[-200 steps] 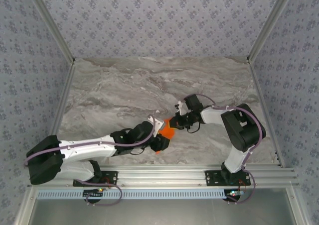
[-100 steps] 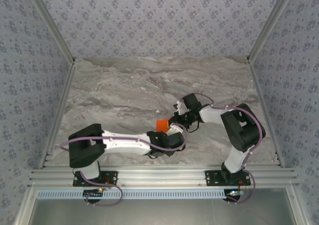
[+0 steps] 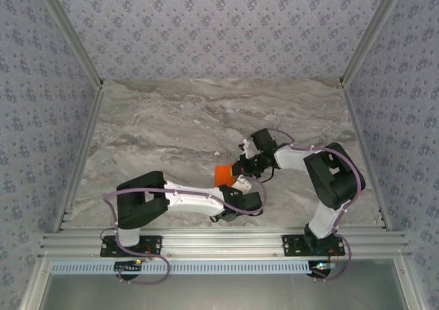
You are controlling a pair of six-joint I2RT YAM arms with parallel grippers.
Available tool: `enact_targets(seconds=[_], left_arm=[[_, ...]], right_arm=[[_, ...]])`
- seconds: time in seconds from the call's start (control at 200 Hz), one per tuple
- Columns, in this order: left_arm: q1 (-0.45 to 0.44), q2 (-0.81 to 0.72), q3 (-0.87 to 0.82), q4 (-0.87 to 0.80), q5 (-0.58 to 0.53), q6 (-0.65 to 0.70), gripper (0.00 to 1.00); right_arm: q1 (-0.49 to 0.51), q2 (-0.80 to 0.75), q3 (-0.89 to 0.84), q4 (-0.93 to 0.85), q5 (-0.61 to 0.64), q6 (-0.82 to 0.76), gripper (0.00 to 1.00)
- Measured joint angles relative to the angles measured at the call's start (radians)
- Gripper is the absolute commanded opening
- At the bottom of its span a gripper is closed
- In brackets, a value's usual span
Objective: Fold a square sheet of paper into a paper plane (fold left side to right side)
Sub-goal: Perform the fifth fold on the wing at the bottom-center of the table.
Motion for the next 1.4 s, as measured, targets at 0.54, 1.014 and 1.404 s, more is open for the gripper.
enact_targets(seconds=[0.54,1.014,1.404], left_arm=[[-0.011,0.006,0.016,0.002,0.002,0.003,0.25],[-0.011,0.006,0.015,0.008,0.003,-0.001,0.14],[0.008,-0.042,-0.069,0.086,0.036,-0.002,0.09]], right_arm=[[0.003,0.000,0.008,-0.008,0.011,0.000,0.03],[0.001,-0.003,0.009,-0.011,0.015,0.003,0.17],[-0.103,-0.239,-0.031,-0.049,0.046,-0.007,0.48]])
